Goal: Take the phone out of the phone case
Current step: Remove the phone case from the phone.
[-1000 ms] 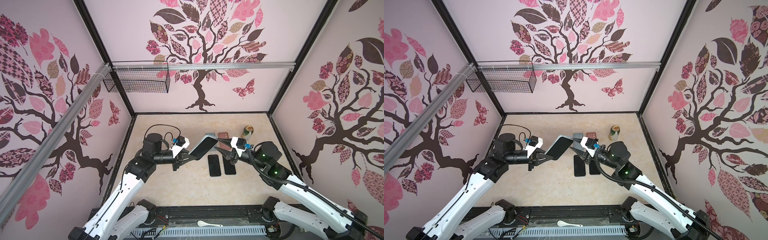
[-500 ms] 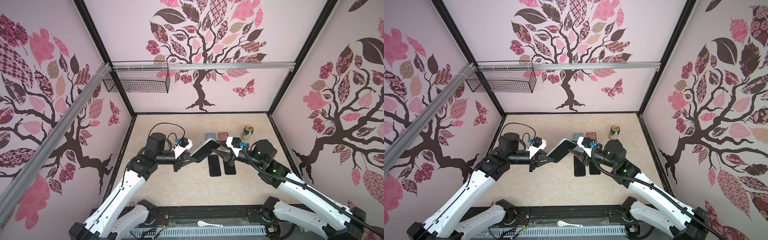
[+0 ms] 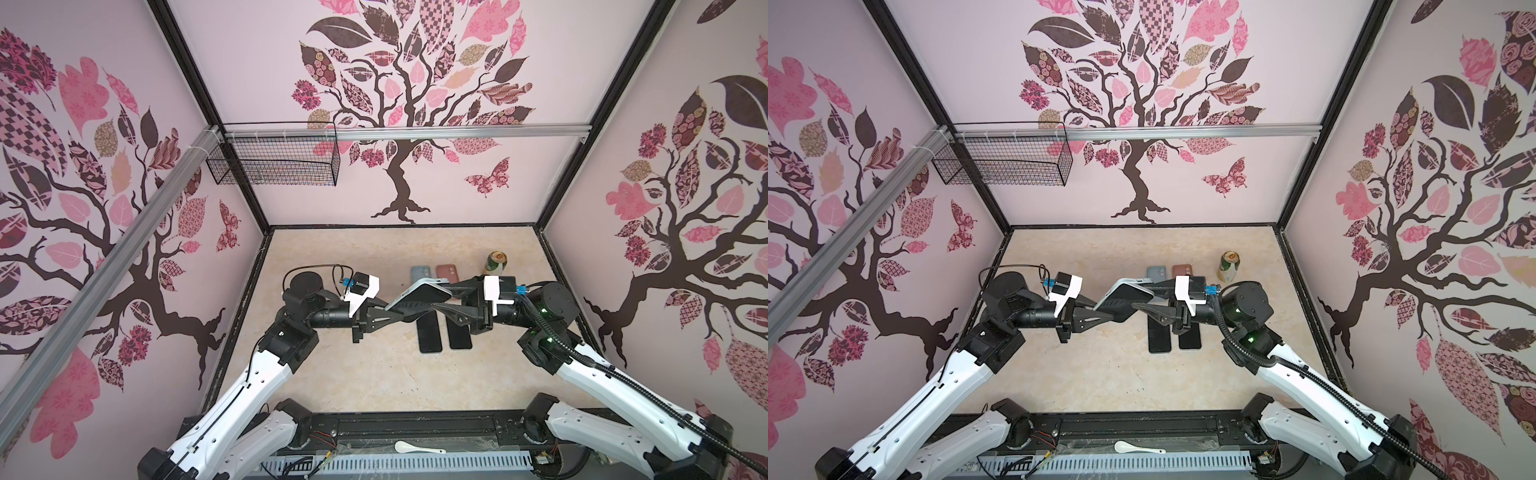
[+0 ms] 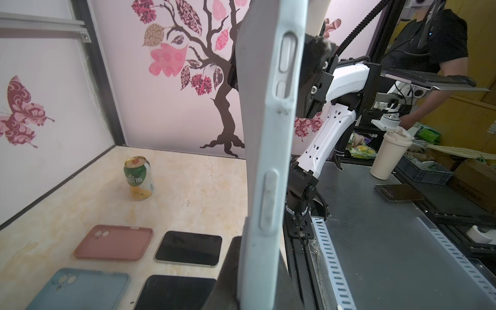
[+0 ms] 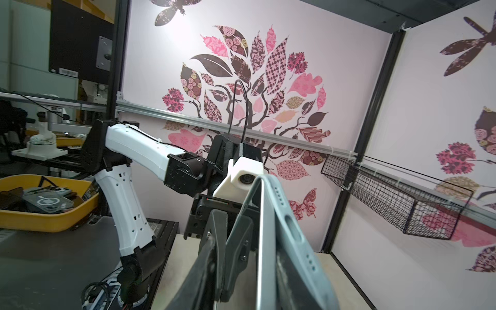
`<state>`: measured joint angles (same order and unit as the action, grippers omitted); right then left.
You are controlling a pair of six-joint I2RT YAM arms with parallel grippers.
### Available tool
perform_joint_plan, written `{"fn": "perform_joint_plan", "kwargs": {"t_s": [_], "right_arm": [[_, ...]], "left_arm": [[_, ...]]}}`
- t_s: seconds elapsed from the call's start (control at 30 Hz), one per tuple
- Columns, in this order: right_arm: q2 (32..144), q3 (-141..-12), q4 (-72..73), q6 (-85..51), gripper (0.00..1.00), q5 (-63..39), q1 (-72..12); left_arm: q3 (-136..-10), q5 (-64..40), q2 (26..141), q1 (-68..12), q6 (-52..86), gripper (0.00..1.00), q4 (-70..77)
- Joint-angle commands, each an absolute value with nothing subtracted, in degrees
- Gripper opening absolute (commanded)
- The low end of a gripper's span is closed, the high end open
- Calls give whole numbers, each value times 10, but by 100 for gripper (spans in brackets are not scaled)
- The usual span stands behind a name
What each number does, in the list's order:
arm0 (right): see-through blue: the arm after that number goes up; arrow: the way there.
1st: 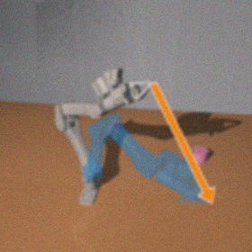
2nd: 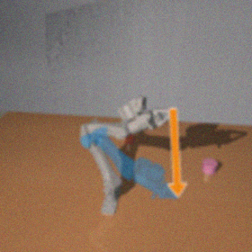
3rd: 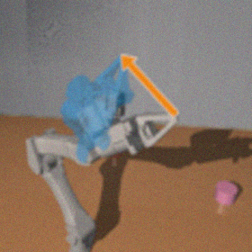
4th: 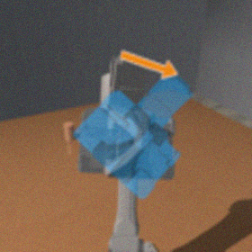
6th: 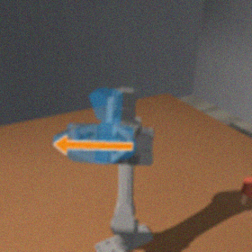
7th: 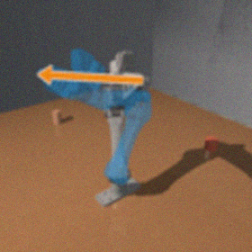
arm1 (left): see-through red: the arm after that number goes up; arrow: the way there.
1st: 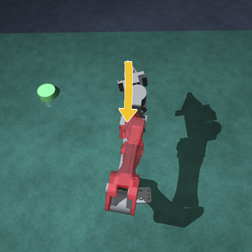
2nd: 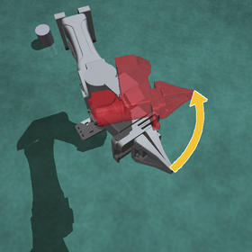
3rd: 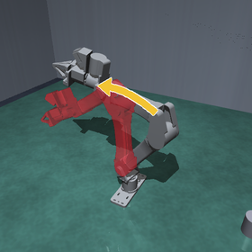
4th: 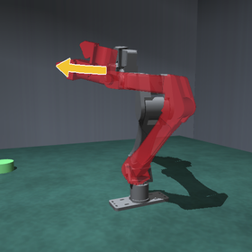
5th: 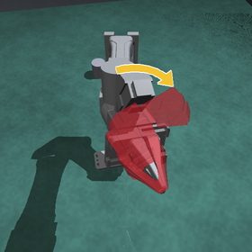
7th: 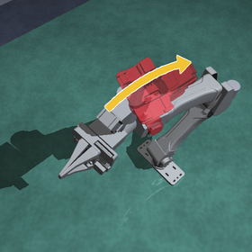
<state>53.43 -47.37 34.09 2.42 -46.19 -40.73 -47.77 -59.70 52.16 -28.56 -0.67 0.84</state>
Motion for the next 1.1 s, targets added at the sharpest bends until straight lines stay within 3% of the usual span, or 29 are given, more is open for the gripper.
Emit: {"fn": "perform_joint_plan", "kwargs": {"t_s": [0.0, 0.57, 0.8, 0.87, 0.93, 0.97, 1.07], "right_arm": [[555, -476, 237, 46, 31, -584, -429], [564, -469, 282, 20, 1, -563, -429], [554, -463, 282, 29, 0, -518, -429], [546, -458, 281, 37, 0, -484, -426], [539, -453, 280, 39, 0, -454, -415], [536, -452, 280, 38, 0, -444, -406], [526, -454, 236, 90, 0, -403, -396]], "left_arm": [[-499, -560, 523, -286, 39, 0, 98], [-498, -562, 536, -287, 54, 0, 124], [-502, -528, 526, -287, 33, 0, 73], [-508, -511, 517, -287, 15, 29, 33], [-512, -496, 504, -287, -5, 48, -4], [-512, -485, 497, -287, -11, 54, -19], [-512, -457, 477, -287, -28, 60, -63]]}}
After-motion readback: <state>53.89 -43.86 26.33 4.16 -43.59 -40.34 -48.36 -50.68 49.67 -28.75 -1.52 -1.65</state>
